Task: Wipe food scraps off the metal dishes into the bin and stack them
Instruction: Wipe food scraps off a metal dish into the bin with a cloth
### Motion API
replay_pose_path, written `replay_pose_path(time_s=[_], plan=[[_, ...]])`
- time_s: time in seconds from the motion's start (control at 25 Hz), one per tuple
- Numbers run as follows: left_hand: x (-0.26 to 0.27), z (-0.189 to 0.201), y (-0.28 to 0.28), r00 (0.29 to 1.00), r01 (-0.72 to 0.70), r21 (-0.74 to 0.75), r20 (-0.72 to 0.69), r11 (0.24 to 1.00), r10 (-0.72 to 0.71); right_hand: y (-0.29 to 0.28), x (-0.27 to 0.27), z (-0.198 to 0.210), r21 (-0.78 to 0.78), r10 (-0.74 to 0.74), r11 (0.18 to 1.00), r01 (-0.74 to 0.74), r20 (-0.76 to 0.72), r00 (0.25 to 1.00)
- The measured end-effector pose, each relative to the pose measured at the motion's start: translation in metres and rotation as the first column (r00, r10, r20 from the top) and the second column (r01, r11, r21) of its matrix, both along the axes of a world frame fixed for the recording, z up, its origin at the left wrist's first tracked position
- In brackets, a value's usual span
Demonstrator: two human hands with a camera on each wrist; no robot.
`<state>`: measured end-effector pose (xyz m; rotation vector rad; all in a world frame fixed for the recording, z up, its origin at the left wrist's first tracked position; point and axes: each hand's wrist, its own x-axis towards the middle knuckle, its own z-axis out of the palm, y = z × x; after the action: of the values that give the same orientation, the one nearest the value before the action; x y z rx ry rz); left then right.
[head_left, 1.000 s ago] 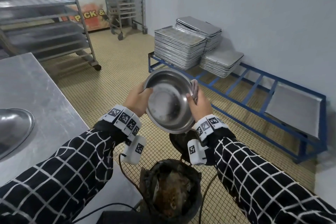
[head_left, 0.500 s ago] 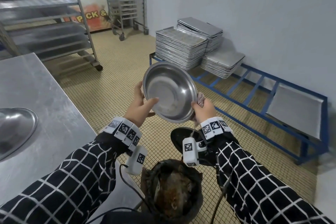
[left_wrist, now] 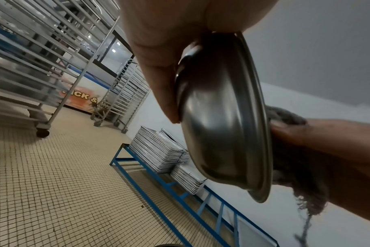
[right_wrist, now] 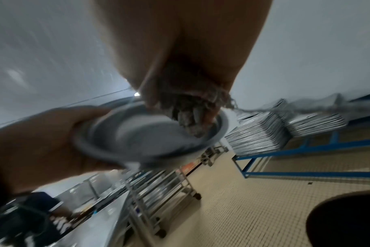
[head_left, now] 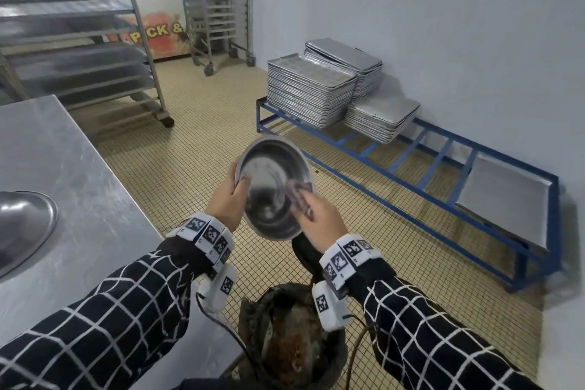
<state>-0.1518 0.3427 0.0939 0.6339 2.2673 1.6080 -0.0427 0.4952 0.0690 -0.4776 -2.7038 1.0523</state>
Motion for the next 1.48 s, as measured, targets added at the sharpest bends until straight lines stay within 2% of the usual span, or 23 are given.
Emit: replay_pose_path(time_s=[0.08, 0.16, 0.24, 0.36, 0.4, 0.48, 0.56, 0.6, 0.68, 0.72, 0.84, 0.92, 1.0, 1.08, 1.2, 1.32, 1.4, 1.48], plan=[[0.005, 0.003, 0.002, 0.997, -0.006, 0.017, -0.078, 1.0, 0.008, -0.023, 0.0, -0.006, 0.005, 0.178, 0.984, -0.179, 0.056, 0.982], [0.01, 0.009, 0.005, 0.985, -0.01, 0.005, -0.171, 1.0, 0.011, -0.041, 0.006, -0.012, -0.013, 0.308, 0.951, -0.308, 0.025, 0.951], [0.013, 0.014, 0.004, 0.968, -0.001, -0.015, -0.25, 1.0, -0.003, -0.041, 0.011, -0.02, 0.039, 0.336, 0.941, -0.337, 0.019, 0.942], [0.012, 0.015, -0.001, 0.956, 0.025, -0.017, -0.292, 1.0, -0.029, -0.014, 0.012, -0.028, 0.343, 0.308, 0.871, -0.351, 0.174, 0.935], [0.014, 0.014, -0.002, 0.959, 0.026, -0.026, -0.282, 0.999, -0.032, -0.007, 0.012, -0.028, 0.382, 0.281, 0.856, -0.348, 0.221, 0.934], [0.016, 0.011, -0.002, 0.971, 0.012, -0.025, -0.237, 1.0, -0.018, -0.01, 0.013, -0.03, 0.289, 0.278, 0.899, -0.328, 0.201, 0.939], [0.019, 0.014, -0.001, 0.978, -0.006, -0.022, -0.207, 1.0, 0.001, -0.027, 0.014, -0.029, 0.1, 0.321, 0.94, -0.328, 0.08, 0.944], [0.018, 0.015, -0.001, 0.978, -0.008, -0.031, -0.21, 1.0, 0.001, -0.035, 0.014, -0.028, 0.059, 0.329, 0.942, -0.33, 0.019, 0.944], [0.014, 0.018, -0.002, 0.969, 0.01, -0.032, -0.245, 0.999, -0.018, -0.04, 0.014, -0.03, 0.069, 0.32, 0.945, -0.319, -0.016, 0.947], [0.012, 0.02, -0.003, 0.964, 0.021, -0.04, -0.263, 0.999, -0.031, -0.037, 0.013, -0.029, 0.135, 0.31, 0.941, -0.311, 0.029, 0.95], [0.008, 0.02, -0.006, 0.96, 0.059, -0.068, -0.27, 0.996, -0.075, -0.012, 0.011, -0.038, 0.471, 0.172, 0.847, -0.245, 0.194, 0.966], [0.009, 0.019, -0.006, 0.974, 0.069, -0.033, -0.214, 0.997, -0.074, 0.006, 0.007, -0.043, 0.619, 0.044, 0.764, -0.182, 0.232, 0.972], [0.01, 0.016, -0.006, 0.994, 0.042, 0.014, -0.097, 0.999, -0.041, 0.02, 0.004, -0.04, 0.642, -0.038, 0.761, -0.087, 0.179, 0.983], [0.01, 0.014, -0.006, 0.999, 0.034, 0.062, -0.026, 0.997, -0.032, 0.028, 0.003, -0.03, 0.526, -0.062, 0.85, 0.019, 0.064, 0.996], [0.008, 0.011, -0.006, 0.997, 0.051, 0.118, 0.059, 0.992, -0.059, 0.033, 0.003, -0.014, 0.214, -0.109, 0.97, 0.116, -0.045, 0.993], [0.005, 0.015, -0.012, 0.981, 0.076, 0.082, 0.173, 0.994, -0.089, 0.04, 0.005, 0.008, -0.097, -0.17, 0.981, 0.167, -0.026, 0.985], [0.003, 0.014, -0.017, 0.965, 0.101, 0.068, 0.236, 0.992, -0.115, 0.045, 0.008, 0.018, -0.205, -0.178, 0.962, 0.18, 0.033, 0.984], [0.004, 0.009, -0.022, 0.974, 0.086, 0.078, 0.201, 0.993, -0.1, 0.046, 0.012, 0.02, -0.256, -0.179, 0.949, 0.185, 0.047, 0.983]])
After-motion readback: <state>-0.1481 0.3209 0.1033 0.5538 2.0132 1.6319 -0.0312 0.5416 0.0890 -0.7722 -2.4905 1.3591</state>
